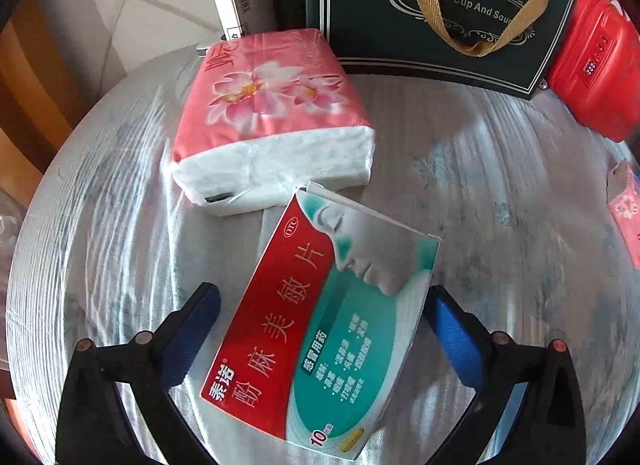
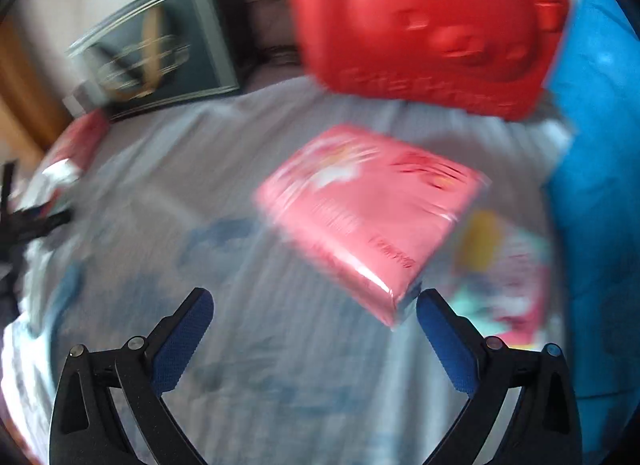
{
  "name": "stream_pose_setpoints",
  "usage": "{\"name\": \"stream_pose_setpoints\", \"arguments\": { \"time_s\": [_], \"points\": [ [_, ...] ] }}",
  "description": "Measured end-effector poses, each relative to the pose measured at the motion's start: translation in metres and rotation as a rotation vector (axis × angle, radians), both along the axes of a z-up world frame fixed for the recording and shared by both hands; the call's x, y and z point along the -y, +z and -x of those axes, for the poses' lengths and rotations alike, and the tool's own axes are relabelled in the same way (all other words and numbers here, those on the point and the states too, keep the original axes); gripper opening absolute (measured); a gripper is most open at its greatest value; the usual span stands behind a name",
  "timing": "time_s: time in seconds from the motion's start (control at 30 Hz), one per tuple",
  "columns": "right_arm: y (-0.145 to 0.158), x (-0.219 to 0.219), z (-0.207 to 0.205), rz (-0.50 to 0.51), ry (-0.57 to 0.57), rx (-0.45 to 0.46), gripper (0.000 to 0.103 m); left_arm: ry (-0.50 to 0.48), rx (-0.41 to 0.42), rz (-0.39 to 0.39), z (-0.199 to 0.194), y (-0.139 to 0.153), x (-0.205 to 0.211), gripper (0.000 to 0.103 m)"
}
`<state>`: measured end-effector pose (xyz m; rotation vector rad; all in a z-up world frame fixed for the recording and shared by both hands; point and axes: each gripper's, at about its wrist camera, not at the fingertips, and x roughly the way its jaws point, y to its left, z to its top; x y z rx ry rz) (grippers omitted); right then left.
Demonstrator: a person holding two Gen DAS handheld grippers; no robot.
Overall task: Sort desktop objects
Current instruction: 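Grasp the red-and-teal medicine box with the left tool while the right tool grasps the pink tissue pack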
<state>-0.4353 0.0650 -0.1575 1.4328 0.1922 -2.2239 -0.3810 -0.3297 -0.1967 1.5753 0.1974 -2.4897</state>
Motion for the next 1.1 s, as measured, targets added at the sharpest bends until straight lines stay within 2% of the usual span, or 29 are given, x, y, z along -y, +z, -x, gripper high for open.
{"name": "stream_pose_setpoints", "arguments": {
  "time_s": [0.07, 0.17, 0.27, 0.33, 0.47, 0.57, 0.63, 0.73, 0.83, 0.9, 1.1],
  "points": [
    [-0.003, 0.012, -0.009, 0.000, 0.038, 0.000, 0.103, 0.011, 0.022, -0.004, 0.001, 0.001, 0.000, 0.103],
    [0.002, 0.018, -0.012, -0.049, 0.021, -0.055, 0.103, 0.028, 0.040, -0.013, 0.001, 0.003, 0.000, 0.102],
    [0.009, 0.009, 0.003, -0.105, -0.006, -0.100, 0.103, 0.025, 0.027, -0.009, -0.004, 0.009, -0.004, 0.084],
    [0.014, 0.004, 0.020, -0.138, -0.001, -0.116, 0.103, 0.033, 0.035, -0.007, -0.008, 0.011, -0.006, 0.082],
    [0.004, 0.003, 0.062, -0.197, 0.054, -0.050, 0.103, 0.075, 0.039, 0.016, -0.017, 0.015, -0.009, 0.081],
    [-0.013, 0.009, 0.082, -0.260, 0.081, -0.005, 0.103, 0.085, 0.009, 0.057, -0.029, 0.029, -0.016, 0.081],
    [-0.024, 0.014, 0.089, -0.303, 0.083, 0.001, 0.103, 0.090, -0.011, 0.053, -0.038, 0.038, -0.020, 0.081],
    [-0.044, 0.012, 0.101, -0.266, 0.078, 0.098, 0.103, 0.102, -0.041, 0.049, -0.048, 0.049, -0.028, 0.081],
    [-0.049, 0.006, 0.106, -0.232, 0.026, 0.132, 0.103, 0.124, -0.073, 0.058, -0.051, 0.065, -0.037, 0.081],
    [-0.039, 0.000, 0.098, -0.186, -0.026, 0.118, 0.096, 0.130, -0.099, 0.073, -0.062, 0.067, -0.039, 0.081],
    [0.003, -0.011, 0.038, -0.134, -0.076, 0.040, 0.096, 0.146, -0.158, 0.090, -0.098, 0.082, -0.062, 0.081]
  ]
}}
